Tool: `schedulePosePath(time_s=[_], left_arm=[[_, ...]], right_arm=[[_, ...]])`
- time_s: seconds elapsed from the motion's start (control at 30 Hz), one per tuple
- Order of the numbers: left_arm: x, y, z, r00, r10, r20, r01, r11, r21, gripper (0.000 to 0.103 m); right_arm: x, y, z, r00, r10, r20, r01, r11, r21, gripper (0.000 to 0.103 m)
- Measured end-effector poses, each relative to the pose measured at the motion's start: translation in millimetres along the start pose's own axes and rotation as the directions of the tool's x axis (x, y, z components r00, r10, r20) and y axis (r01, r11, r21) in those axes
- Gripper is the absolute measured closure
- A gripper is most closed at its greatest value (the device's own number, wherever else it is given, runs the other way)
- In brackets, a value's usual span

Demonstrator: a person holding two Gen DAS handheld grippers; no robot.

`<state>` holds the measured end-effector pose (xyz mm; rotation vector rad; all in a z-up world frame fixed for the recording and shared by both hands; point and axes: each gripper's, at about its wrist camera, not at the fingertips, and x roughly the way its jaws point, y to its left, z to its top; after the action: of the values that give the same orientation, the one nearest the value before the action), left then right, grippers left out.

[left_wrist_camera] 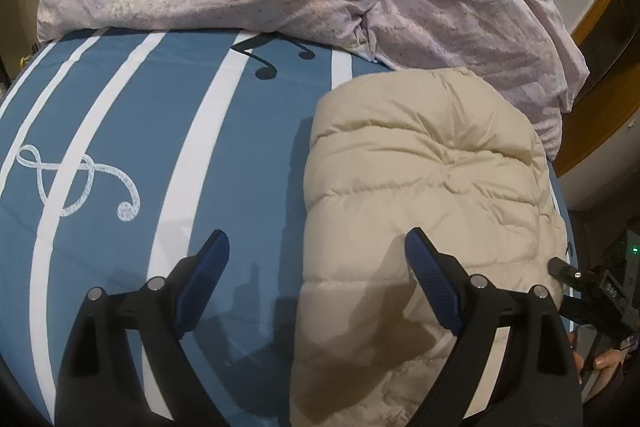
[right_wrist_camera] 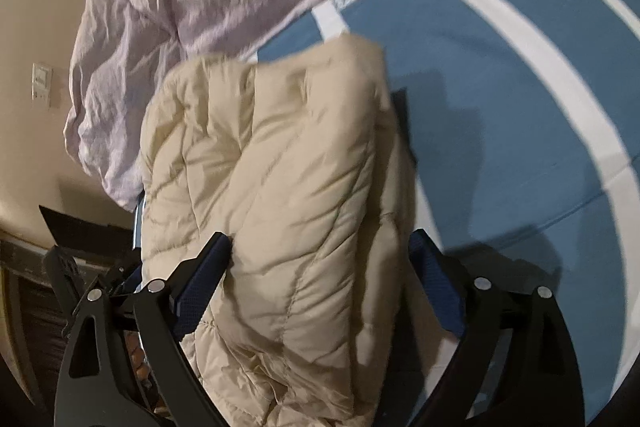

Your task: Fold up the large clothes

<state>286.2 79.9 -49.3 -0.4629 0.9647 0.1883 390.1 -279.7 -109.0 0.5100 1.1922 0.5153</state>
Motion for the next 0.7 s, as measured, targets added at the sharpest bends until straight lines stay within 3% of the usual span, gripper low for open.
schedulePosePath(time_s=[0.3,0.7], left_arm=[[17,18,4,0.995,-0.086,-0.054,0.079,0.990,-0.118,0.013],[44,16,12,0.967,-0.237,-0.094,0.210,0.950,-0.229,0.013]], right_arm=[[19,0,1,0.995,0.080,-0.062,-0.079,0.997,0.012,0.007],[30,-6,7,0.977,0.188,-0.097,-0.184,0.982,0.043,0.024]])
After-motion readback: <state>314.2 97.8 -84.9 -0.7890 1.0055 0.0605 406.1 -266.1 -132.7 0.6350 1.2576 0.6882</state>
